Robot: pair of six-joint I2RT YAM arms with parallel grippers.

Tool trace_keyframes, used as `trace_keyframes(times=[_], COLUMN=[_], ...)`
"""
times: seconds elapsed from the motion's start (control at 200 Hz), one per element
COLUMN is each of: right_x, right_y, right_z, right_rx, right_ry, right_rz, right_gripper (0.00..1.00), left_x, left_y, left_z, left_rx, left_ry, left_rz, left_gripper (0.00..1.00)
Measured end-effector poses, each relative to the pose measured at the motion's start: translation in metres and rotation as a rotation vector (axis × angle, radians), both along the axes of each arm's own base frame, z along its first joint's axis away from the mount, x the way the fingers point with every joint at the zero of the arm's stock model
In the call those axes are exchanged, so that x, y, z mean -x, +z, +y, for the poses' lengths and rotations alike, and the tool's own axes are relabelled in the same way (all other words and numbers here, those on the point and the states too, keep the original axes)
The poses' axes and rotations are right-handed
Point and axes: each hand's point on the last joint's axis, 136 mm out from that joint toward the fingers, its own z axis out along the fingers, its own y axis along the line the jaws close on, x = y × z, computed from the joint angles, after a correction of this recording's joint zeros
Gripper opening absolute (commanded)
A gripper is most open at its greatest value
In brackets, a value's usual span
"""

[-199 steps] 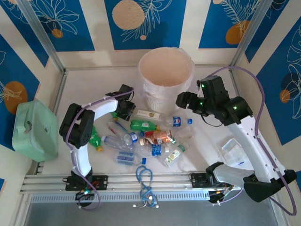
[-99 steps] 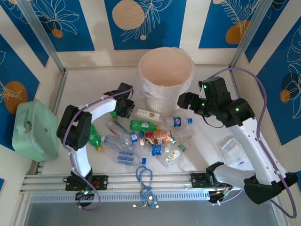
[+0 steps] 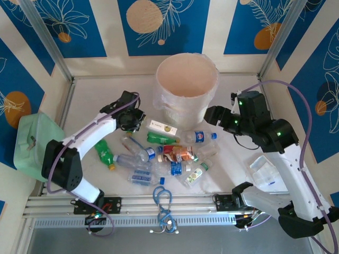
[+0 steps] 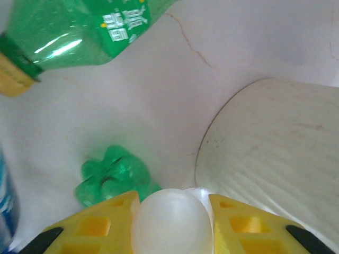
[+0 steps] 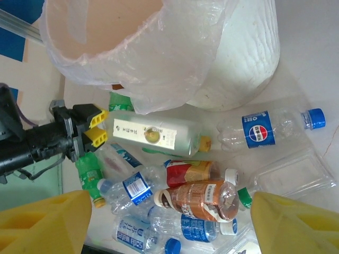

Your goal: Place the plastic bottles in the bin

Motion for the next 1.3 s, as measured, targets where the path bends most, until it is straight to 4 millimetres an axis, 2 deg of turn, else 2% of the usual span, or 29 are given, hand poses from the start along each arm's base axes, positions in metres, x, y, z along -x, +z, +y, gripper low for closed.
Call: trace_keyframes(times=[0.17, 0.37, 0.615, 0.8, 0.945, 1.075, 1.3], right_x=[0.005, 0.013, 0.011, 0.003, -0.011, -0.017, -0.004], right_y=[0.0, 0.008, 0.043, 0.052, 0.059, 0.061, 0.075], right_z=[0.004, 0.022, 0.052, 0.076, 0.093, 0.102, 0.112], right_rx=[-0.024, -0.101, -0.225, -0.281, -0.299, -0.31, -0.406], right_ry=[0.018, 0.11, 0.265, 0.387, 0.469, 0.518, 0.61], right_rz=[0.017, 0.041, 0.011, 0.005, 0.007, 0.009, -0.002], right_gripper=[0.79, 0.81, 0.84, 0.89, 0.93, 0.95, 0.96], left_x=[0.024, 0.027, 0.012, 0.008, 0.002, 0.006, 0.025], left_y=[0.016, 0.063, 0.139, 0.182, 0.216, 0.254, 0.329], left_z=[0.015, 0.024, 0.006, -0.03, -0.058, -0.071, -0.078], left_rx=[-0.02, -0.034, 0.023, 0.165, 0.285, 0.371, 0.468], left_ry=[-0.028, -0.138, -0.388, -0.588, -0.721, -0.812, -0.906], left_rz=[-0.021, -0.159, -0.398, -0.58, -0.715, -0.88, -1.228], left_gripper=[0.31, 0.28, 0.24, 0.25, 0.24, 0.24, 0.15])
